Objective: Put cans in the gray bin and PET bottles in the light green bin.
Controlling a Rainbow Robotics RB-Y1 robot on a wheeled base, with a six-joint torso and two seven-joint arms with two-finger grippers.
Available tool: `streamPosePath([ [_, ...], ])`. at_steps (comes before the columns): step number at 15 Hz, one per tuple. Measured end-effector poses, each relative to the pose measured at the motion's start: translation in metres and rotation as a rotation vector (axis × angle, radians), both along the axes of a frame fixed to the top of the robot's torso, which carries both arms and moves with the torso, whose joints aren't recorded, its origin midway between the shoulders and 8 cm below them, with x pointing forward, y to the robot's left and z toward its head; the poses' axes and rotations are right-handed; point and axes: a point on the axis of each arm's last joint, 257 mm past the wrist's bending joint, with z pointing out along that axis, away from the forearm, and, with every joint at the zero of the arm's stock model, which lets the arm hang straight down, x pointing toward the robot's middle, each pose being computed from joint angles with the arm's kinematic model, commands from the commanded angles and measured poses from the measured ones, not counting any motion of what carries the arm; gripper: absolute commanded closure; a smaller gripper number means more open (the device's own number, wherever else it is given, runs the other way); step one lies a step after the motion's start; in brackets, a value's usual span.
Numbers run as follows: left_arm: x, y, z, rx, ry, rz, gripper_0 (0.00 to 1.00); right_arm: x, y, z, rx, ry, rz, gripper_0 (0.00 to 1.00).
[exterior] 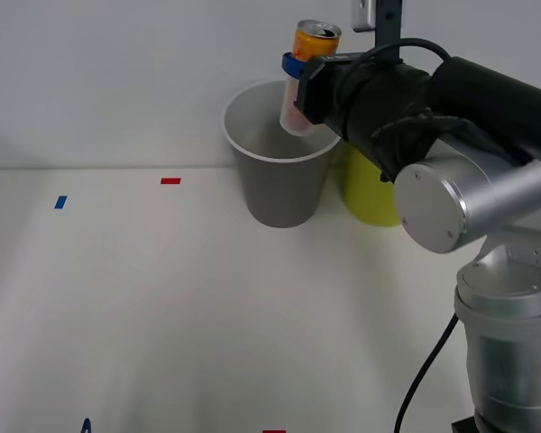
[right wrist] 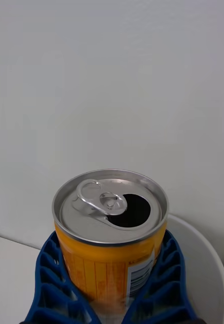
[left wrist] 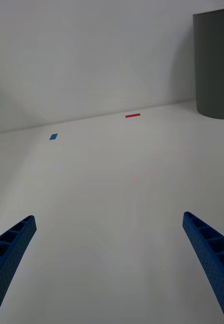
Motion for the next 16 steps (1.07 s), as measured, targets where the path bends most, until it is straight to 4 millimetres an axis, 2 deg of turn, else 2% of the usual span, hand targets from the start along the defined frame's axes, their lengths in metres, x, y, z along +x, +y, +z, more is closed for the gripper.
streamPosePath([
  [4,0.0,0.0,0.0,0.0,0.0,0.0,0.0,0.037,0.004,0.008,-0.014,-0.045,0.0,1.0],
  [9,0.0,0.0,0.0,0.0,0.0,0.0,0.0,0.065,0.005,0.006,-0.009,-0.057,0.007,1.0],
  [12,0.0,0.0,0.0,0.0,0.0,0.0,0.0,0.07,0.011,0.005,-0.011,-0.065,0.02,1.0],
  [13,0.0,0.0,0.0,0.0,0.0,0.0,0.0,0.069,0.013,0.005,-0.012,-0.068,0.023,0.91],
  [14,0.0,0.0,0.0,0.0,0.0,0.0,0.0,0.069,0.013,0.006,-0.013,-0.072,0.025,0.48],
  [15,0.0,0.0,0.0,0.0,0.0,0.0,0.0,0.069,0.013,0.006,-0.013,-0.074,0.025,0.0],
  [16,0.0,0.0,0.0,0.0,0.0,0.0,0.0,0.069,0.013,0.006,-0.015,-0.077,0.025,0.0],
])
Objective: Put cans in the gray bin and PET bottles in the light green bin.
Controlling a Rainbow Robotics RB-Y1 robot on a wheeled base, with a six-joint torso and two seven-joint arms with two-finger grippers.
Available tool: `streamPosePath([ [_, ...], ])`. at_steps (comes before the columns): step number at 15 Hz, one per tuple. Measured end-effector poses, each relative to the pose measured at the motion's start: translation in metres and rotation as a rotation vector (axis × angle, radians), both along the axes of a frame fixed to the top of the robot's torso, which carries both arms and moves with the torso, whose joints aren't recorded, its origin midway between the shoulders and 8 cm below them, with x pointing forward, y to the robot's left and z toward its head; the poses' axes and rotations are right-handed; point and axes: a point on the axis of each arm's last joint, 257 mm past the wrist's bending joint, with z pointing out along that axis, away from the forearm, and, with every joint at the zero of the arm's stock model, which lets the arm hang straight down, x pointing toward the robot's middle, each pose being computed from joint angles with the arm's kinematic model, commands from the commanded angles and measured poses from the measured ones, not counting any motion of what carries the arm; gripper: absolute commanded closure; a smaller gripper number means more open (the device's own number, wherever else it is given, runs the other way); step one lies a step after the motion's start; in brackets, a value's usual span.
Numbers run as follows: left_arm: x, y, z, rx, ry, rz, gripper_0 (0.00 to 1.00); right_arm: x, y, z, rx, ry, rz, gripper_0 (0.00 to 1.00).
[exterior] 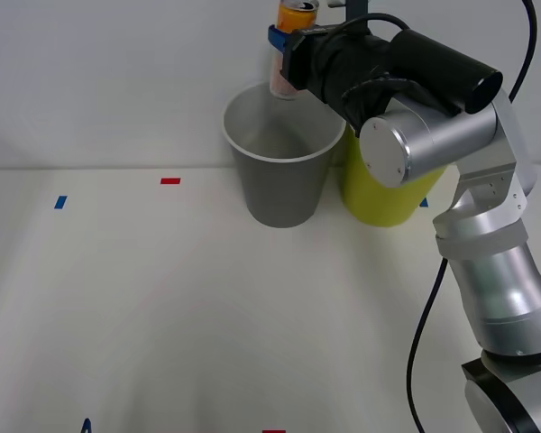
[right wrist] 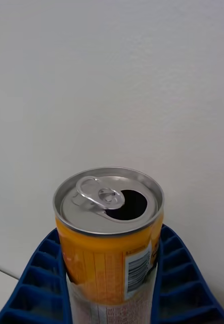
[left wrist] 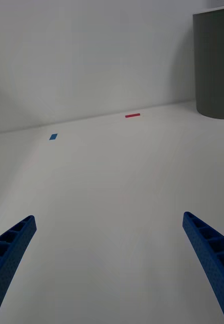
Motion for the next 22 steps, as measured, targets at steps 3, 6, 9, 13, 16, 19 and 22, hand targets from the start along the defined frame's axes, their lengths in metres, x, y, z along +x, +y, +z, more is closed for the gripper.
streamPosePath([
  [3,0.0,0.0,0.0,0.0,0.0,0.0,0.0,0.0,-0.001,-0.001,-0.005,-0.001,0.0,0.0],
  [6,0.0,0.0,0.0,0.0,0.0,0.0,0.0,0.0,-0.001,-0.001,-0.003,0.002,0.004,0.0],
  [9,0.0,0.0,0.0,0.0,0.0,0.0,0.0,0.0,-0.002,-0.001,-0.005,0.002,0.003,0.0],
  [13,0.0,0.0,0.0,0.0,0.0,0.0,0.0,0.001,-0.004,-0.002,-0.007,0.002,0.002,0.0],
  [16,0.0,0.0,0.0,0.0,0.0,0.0,0.0,-0.003,-0.007,0.002,0.001,-0.002,0.001,0.0],
  [19,0.0,0.0,0.0,0.0,0.0,0.0,0.0,-0.032,-0.02,0.008,-0.008,-0.007,-0.018,0.0],
  [22,0.0,0.0,0.0,0.0,0.0,0.0,0.0,-0.065,-0.047,-0.005,0.008,-0.01,-0.064,0.0],
])
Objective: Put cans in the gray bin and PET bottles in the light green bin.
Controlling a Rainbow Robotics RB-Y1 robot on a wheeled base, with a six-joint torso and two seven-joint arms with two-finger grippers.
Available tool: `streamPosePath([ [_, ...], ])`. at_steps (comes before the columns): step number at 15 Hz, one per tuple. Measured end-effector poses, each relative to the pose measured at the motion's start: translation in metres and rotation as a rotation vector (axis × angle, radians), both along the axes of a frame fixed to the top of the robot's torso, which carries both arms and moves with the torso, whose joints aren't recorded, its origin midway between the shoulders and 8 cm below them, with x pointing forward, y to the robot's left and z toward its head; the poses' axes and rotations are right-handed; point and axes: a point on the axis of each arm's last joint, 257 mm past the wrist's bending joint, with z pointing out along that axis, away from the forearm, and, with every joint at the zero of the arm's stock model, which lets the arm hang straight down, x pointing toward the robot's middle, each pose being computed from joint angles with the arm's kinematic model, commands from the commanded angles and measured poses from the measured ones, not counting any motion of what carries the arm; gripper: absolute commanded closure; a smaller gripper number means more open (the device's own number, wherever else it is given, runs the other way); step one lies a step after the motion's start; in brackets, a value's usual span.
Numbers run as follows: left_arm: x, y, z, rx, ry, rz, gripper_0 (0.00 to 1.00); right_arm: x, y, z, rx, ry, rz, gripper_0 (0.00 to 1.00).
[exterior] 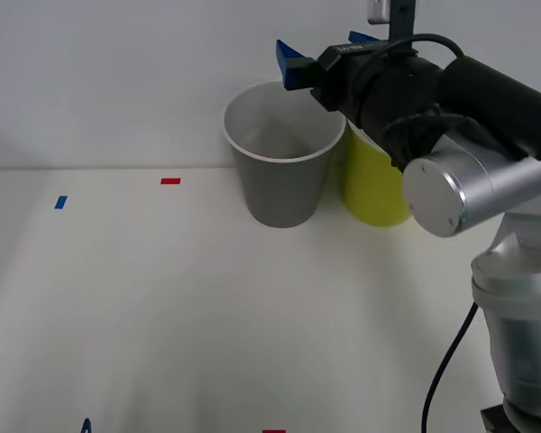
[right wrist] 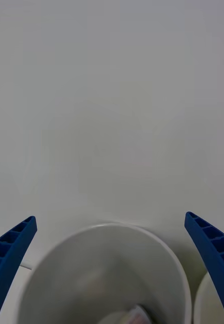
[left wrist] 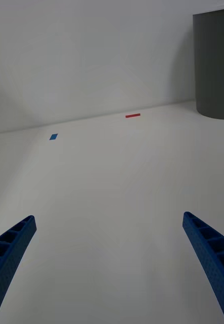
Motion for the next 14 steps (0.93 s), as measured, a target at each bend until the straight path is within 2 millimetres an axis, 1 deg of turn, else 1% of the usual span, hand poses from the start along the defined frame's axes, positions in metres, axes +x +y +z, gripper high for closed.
streamPosePath([
  [4,0.0,0.0,0.0,0.0,0.0,0.0,0.0,-0.049,-0.044,-0.019,0.013,-0.011,-0.089,0.0],
  [6,0.0,0.0,0.0,0.0,0.0,0.0,0.0,-0.076,-0.065,-0.025,0.008,-0.017,-0.132,0.0],
  [8,0.0,0.0,0.0,0.0,0.0,0.0,0.0,-0.097,-0.084,-0.036,0.0,-0.007,-0.174,0.0],
  [12,0.0,0.0,0.0,0.0,0.0,0.0,0.0,-0.117,-0.113,-0.051,-0.003,-0.042,-0.211,0.0],
  [14,0.0,0.0,0.0,0.0,0.0,0.0,0.0,-0.125,-0.125,-0.064,-0.009,-0.069,-0.214,0.0],
])
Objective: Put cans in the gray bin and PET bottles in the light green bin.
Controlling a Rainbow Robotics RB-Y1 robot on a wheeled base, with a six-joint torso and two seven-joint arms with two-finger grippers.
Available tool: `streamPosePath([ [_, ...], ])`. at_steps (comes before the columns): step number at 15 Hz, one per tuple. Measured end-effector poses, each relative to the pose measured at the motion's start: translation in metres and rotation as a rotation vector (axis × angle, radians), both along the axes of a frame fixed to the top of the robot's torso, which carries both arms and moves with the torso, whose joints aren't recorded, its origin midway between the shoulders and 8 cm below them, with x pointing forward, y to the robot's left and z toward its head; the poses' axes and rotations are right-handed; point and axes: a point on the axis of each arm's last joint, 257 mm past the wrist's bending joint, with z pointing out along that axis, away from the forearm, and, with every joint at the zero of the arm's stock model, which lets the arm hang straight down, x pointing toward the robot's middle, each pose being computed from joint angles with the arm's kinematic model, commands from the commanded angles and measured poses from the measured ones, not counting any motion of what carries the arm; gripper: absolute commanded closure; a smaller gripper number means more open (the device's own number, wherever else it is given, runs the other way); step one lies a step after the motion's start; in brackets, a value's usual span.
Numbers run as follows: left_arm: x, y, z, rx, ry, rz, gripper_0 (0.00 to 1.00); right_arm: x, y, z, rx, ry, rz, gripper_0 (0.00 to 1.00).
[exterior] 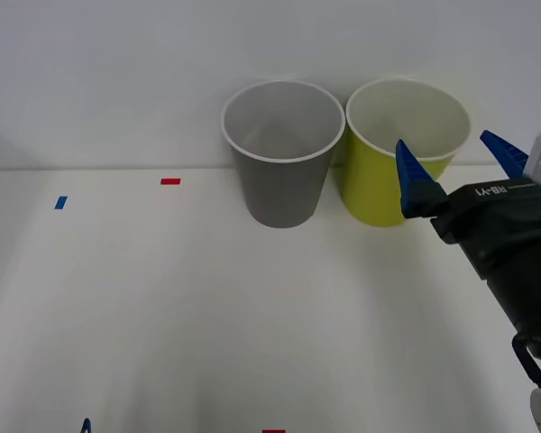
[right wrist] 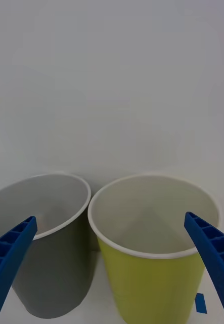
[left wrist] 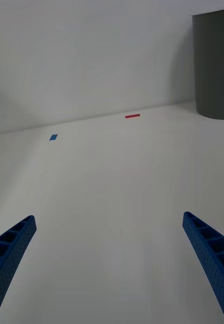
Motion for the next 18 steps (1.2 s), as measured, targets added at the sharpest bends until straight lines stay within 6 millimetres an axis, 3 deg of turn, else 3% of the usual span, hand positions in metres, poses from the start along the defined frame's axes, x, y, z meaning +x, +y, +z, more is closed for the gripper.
streamPosePath([
  [7,0.0,0.0,0.0,0.0,0.0,0.0,0.0,-0.028,-0.04,-0.073,-0.023,-0.024,-0.006,0.0],
  [9,0.0,0.0,0.0,0.0,0.0,0.0,0.0,-0.037,-0.053,-0.103,-0.049,0.005,-0.021,0.0],
  [14,0.0,0.0,0.0,0.0,0.0,0.0,0.0,-0.045,-0.052,-0.117,-0.02,0.03,-0.051,0.0],
  [18,0.0,0.0,0.0,0.0,0.0,0.0,0.0,-0.068,-0.062,-0.136,-0.043,0.066,-0.069,0.0],
])
